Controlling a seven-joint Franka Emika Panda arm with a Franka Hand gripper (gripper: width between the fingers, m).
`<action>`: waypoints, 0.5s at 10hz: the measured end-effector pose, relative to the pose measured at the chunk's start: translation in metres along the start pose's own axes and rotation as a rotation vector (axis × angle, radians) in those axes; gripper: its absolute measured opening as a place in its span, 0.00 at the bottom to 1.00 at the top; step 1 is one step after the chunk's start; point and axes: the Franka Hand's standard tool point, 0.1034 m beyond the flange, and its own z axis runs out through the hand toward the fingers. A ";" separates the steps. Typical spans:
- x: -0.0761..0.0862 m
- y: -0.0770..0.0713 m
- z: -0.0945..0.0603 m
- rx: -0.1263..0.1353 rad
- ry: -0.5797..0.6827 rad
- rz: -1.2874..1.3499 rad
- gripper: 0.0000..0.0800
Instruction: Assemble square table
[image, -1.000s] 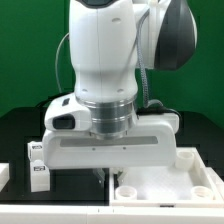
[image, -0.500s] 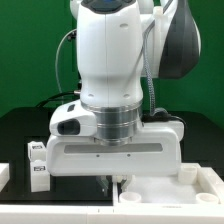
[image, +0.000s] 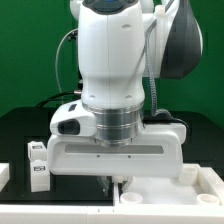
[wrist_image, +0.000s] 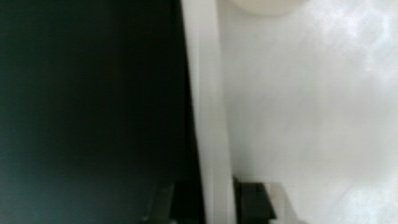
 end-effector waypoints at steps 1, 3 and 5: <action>0.000 0.000 0.000 -0.005 0.001 -0.004 0.07; 0.000 0.001 0.000 -0.004 0.000 -0.013 0.08; -0.001 0.001 -0.001 -0.002 -0.002 -0.017 0.30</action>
Offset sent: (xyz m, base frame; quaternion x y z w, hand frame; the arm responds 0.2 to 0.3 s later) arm 0.0000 0.0000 0.0000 0.0000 0.0000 0.0000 1.0000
